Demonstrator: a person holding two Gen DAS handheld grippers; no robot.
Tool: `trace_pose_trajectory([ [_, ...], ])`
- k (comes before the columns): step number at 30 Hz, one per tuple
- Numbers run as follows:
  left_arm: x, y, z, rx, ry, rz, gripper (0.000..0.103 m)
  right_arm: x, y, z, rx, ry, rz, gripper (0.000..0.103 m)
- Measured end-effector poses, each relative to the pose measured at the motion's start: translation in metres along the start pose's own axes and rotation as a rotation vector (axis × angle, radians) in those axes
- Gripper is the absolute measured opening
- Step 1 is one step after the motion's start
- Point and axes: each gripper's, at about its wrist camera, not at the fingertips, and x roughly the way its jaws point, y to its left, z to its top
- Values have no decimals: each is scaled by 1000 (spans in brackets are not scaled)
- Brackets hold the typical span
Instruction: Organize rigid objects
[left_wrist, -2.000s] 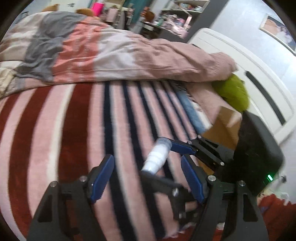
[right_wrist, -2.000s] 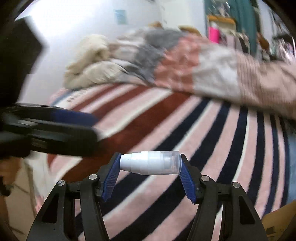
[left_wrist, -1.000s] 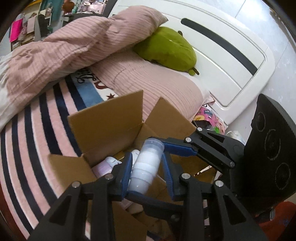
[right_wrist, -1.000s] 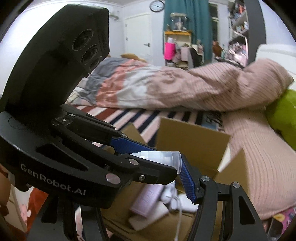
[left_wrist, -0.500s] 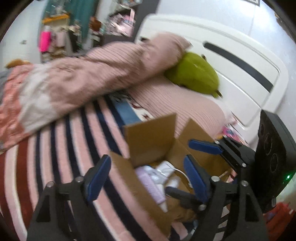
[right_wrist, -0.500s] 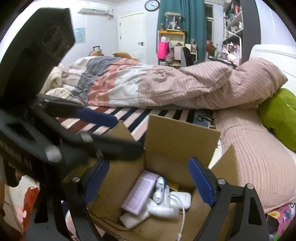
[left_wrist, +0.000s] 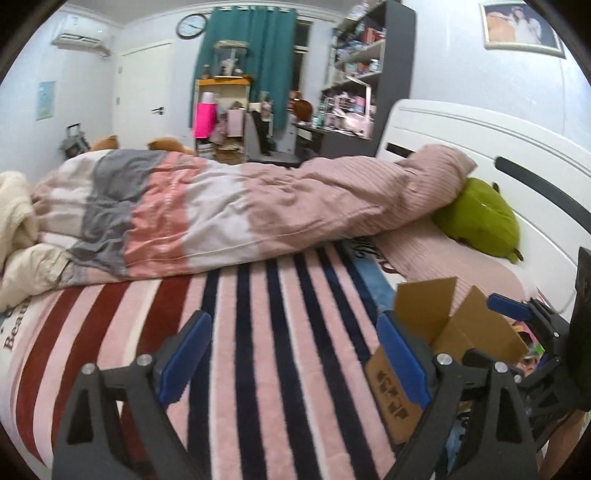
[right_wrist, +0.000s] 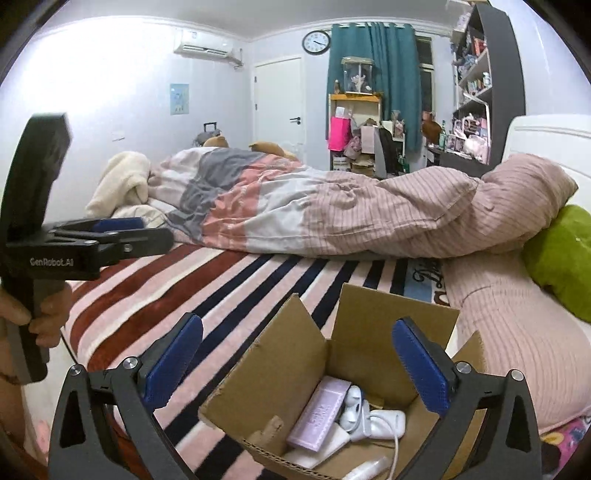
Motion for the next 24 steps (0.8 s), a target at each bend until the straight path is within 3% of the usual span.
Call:
trace_pose_trajectory([
  [9, -1, 7, -10, -11, -1, 25, 90, 8, -1, -7, 31, 52, -8, 103],
  [24, -4, 7, -12, 8, 0, 61, 90, 6, 2, -8, 41, 43, -9, 103],
])
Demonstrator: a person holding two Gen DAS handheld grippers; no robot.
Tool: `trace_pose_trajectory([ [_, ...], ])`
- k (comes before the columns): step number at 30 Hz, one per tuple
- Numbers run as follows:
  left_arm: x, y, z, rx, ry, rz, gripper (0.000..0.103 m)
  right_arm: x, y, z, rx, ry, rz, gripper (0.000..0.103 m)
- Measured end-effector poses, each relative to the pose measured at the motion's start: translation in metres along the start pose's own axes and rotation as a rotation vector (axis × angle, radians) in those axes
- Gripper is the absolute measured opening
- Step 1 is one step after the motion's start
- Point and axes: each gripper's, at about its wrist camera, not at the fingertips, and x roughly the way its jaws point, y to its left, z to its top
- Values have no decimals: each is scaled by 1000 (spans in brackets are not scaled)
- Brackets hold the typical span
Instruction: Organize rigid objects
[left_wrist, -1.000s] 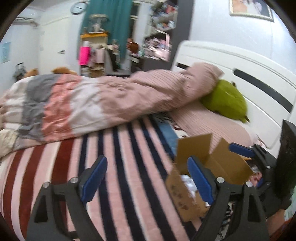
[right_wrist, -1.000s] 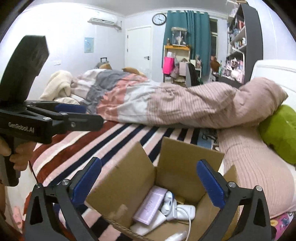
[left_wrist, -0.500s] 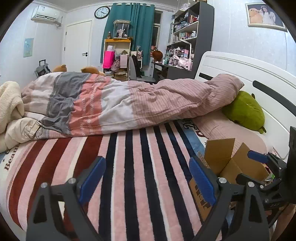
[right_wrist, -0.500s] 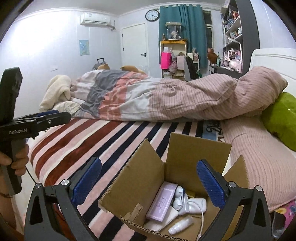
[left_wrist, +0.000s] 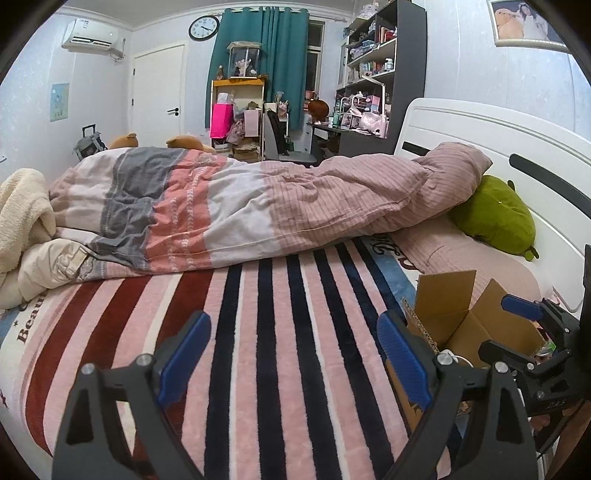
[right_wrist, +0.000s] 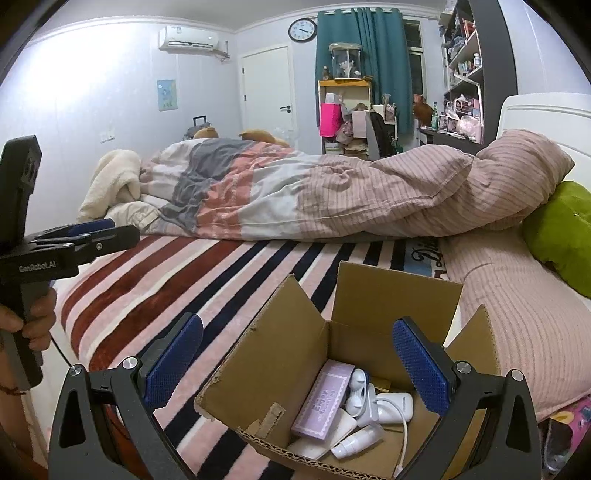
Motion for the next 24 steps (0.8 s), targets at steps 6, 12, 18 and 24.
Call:
trace_pose_trajectory([
  [6, -1, 0, -1, 6, 2, 21, 90, -1, 3, 0, -1, -2, -1, 103],
  [12, -3, 2, -2, 3, -1, 31, 90, -1, 6, -1, 1, -1, 6, 103],
  [18, -2, 1, -2, 4, 0, 38, 90, -1, 6, -2, -2, -2, 7, 103],
  [24, -2, 2, -3, 4, 1, 38, 90, 1, 6, -2, -3, 1, 15, 103],
])
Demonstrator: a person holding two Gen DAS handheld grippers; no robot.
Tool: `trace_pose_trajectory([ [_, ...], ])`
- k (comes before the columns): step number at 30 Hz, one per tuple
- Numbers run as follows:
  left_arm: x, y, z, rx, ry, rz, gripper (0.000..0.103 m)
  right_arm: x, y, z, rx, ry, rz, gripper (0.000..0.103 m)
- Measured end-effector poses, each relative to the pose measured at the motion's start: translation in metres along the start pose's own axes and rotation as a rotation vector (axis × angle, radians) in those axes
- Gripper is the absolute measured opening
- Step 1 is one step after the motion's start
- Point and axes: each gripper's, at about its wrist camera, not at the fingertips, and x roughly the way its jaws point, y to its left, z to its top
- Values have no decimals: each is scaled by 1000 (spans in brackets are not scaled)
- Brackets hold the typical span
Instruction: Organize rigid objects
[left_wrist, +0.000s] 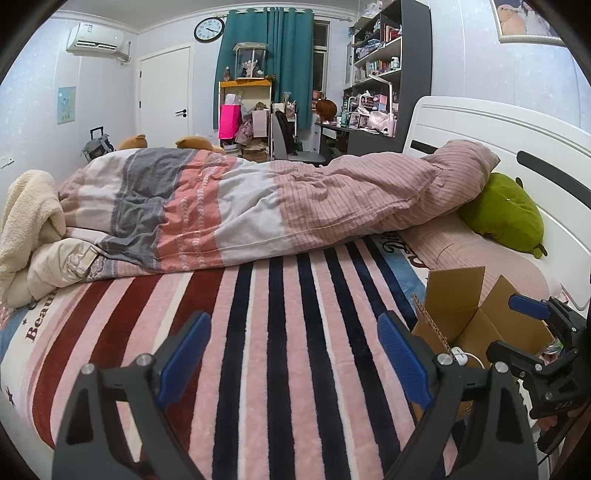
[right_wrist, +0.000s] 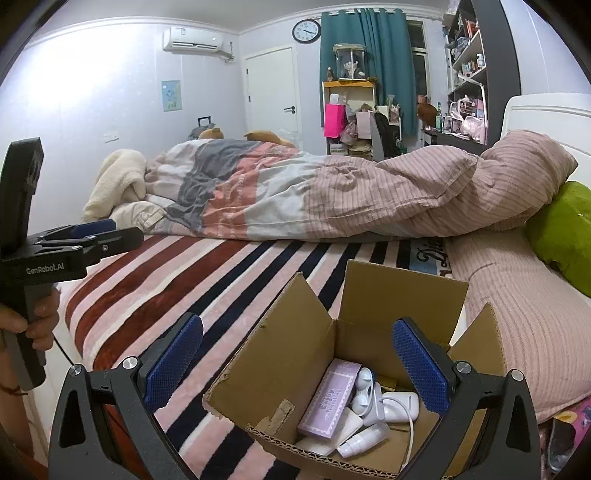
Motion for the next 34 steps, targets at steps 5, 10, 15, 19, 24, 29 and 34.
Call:
trace_pose_trajectory([
  [5, -1, 0, -1, 1, -2, 1, 90, 1, 2, -1, -1, 2, 4, 103],
  [10, -1, 1, -2, 9, -4, 4, 90, 2, 2, -1, -1, 2, 5, 103],
  [15, -1, 1, -2, 10, -6, 7, 90, 4, 1, -2, -4, 4, 14, 103],
  [19, -1, 2, -2, 12, -6, 6, 90, 4, 2, -3, -4, 4, 14, 103],
  [24, -2, 2, -2, 13, -6, 6, 90, 4, 1, -2, -4, 6, 15, 103],
  [29, -1, 3, -2, 13, -6, 6, 90, 4, 0, -2, -5, 6, 16, 103],
  [34, -1, 2, -2, 14, -5, 5, 90, 3, 1, -2, -5, 2, 17, 103],
])
